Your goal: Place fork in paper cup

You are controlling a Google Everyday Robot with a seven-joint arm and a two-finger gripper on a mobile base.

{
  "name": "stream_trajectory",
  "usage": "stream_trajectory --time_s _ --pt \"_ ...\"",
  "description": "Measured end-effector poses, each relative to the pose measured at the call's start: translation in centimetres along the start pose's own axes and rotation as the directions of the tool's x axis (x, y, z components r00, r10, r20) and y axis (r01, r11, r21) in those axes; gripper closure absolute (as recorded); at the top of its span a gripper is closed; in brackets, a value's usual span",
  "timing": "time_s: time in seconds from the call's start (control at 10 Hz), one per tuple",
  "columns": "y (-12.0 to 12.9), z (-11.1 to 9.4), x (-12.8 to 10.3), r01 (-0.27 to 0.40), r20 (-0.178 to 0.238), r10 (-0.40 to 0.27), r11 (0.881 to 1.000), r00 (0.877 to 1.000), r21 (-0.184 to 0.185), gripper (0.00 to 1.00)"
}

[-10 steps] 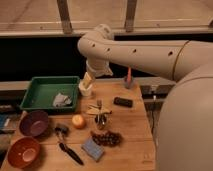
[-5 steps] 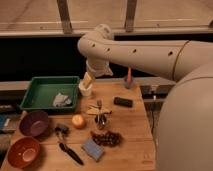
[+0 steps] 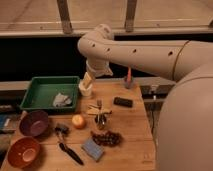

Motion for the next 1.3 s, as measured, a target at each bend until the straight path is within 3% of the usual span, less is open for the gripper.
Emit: stream_trajectory --time_s 0.6,1.0,1.3 --pt "-0.1 0.1 0.2 0.001 -0.010 -0.001 1.000 1.000 0.005 0.20" --pt "0.0 3.8 1.6 -0.014 -0.090 0.015 1.000 0.996 0.015 0.20" --pt "-0.1 6.2 2.7 -0.033 -0.140 0.033 0.999 0.990 0.003 0.20"
